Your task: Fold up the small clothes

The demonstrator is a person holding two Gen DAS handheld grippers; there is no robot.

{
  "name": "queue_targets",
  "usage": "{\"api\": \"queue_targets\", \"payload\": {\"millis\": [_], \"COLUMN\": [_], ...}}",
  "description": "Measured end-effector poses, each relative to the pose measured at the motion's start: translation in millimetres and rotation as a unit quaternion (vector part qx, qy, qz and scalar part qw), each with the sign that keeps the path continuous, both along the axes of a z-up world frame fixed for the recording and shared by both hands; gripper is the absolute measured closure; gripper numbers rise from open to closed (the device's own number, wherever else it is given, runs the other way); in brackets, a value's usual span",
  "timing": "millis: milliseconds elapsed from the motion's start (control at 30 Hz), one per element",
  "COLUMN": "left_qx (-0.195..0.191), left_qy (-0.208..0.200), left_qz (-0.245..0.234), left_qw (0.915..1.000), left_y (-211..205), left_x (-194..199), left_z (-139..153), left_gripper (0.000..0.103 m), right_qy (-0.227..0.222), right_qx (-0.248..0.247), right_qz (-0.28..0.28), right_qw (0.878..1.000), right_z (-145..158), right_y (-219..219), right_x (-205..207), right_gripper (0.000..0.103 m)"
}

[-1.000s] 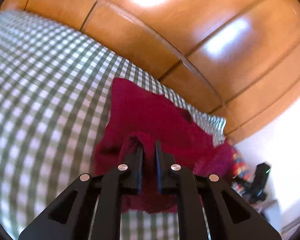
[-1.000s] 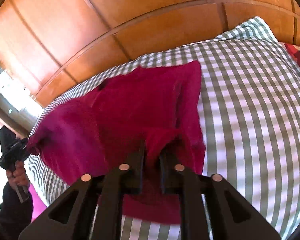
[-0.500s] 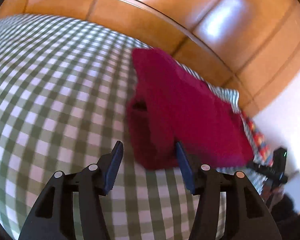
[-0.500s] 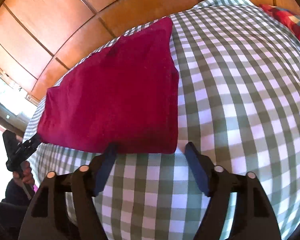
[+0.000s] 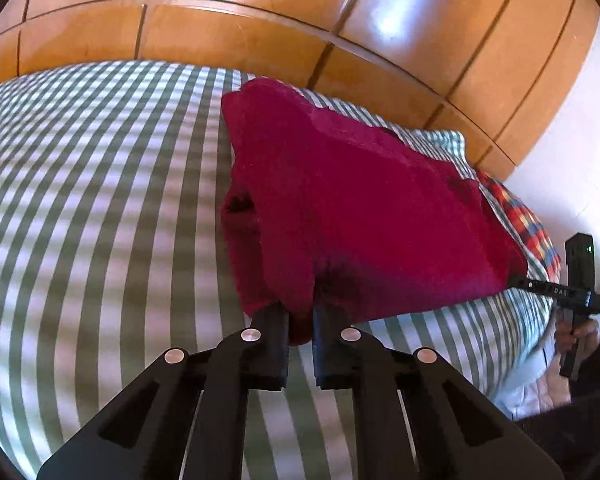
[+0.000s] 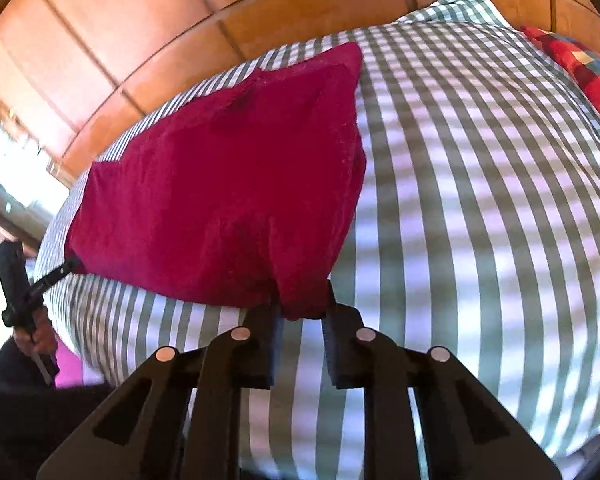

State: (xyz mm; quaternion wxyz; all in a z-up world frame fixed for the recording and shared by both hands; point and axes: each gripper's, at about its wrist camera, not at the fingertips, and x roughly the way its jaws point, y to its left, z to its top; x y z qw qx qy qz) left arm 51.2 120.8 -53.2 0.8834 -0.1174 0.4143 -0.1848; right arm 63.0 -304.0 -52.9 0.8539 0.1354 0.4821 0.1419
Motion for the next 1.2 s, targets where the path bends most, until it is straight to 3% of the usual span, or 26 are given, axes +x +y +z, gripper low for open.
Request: {"api": "queue_targets", "payload": {"millis": [267, 333, 400, 433, 500, 533, 667, 733, 800, 867, 900, 933, 1067, 1200], "left_qx": [-0.032, -0.037, -0.052, -0.061, -0.076, -0.079, -0.082, -0.083, -0.087, -0.085, -0.076, -0.07, -0.081, -0.111], "left_qy": [0.041, 0.048, 0.039, 0.035, 0.015, 0.001, -0.016, -0.005, 0.006, 0.018, 0.021, 0.017, -0.015, -0.044], "left_qz": [-0.019, -0.022, -0.015, -0.012, 0.007, 0.022, 0.049, 0.058, 0.059, 0.054, 0.054, 0.054, 0.026, 0.03], "left_qw": [0.9985, 0.998, 0.9978, 0.9974, 0.997, 0.9966, 0.9953, 0.9949, 0.9945, 0.9948, 0.9954, 0.996, 0.9963, 0.9924], "left_y": [4.5, 5.4, 10.5, 13.4, 20.7, 23.2, 21.5, 16.1, 10.1, 4.7, 0.6, -1.2, -5.0, 7.4], "left_x": [-92.3, -99.5, -99.3, -96.2, -86.5, -81.1, -46.9, -21.7, -4.1, 5.7, 10.9, 11.3, -3.7, -18.9], "left_z": [-2.0, -0.9, 7.7, 12.4, 24.9, 31.3, 42.2, 38.6, 28.3, 20.7, 17.1, 18.1, 28.5, 48.5], "left_gripper": [0.095, 0.095, 0.092, 0.087, 0.061, 0.042, 0.04, 0.04, 0.046, 0.069, 0.076, 0.091, 0.095, 0.096], "right_qy": [0.041, 0.038, 0.014, -0.004, -0.028, -0.04, -0.051, -0.047, -0.039, -0.032, -0.033, -0.037, -0.075, -0.129], "right_qx": [-0.027, -0.024, -0.019, -0.015, -0.018, -0.022, -0.015, -0.016, -0.011, -0.014, -0.009, -0.005, -0.014, -0.031], "right_qz": [0.048, 0.041, 0.023, 0.004, -0.015, -0.024, -0.06, -0.075, -0.076, -0.075, -0.074, -0.071, -0.032, -0.02], "right_qw": [0.998, 0.998, 0.999, 1.0, 0.999, 0.999, 0.997, 0.996, 0.996, 0.997, 0.997, 0.997, 0.997, 0.991], "right_z": [-5.4, -1.3, 8.7, 17.2, 26.4, 29.3, 25.4, 18.2, 11.2, 6.2, 6.4, 8.5, 35.0, 72.1], "right_y": [2.4, -4.4, -12.7, -18.5, -23.0, -24.3, -29.8, -27.4, -26.0, -26.9, -25.7, -24.5, -9.8, -4.1], "right_x": [-72.9, -75.7, -69.9, -62.4, -44.1, -34.3, 12.0, 39.3, 53.6, 63.8, 65.4, 62.8, 34.4, 12.5], "right_gripper": [0.086, 0.064, 0.048, 0.042, 0.039, 0.039, 0.04, 0.048, 0.057, 0.072, 0.086, 0.094, 0.097, 0.097]}}
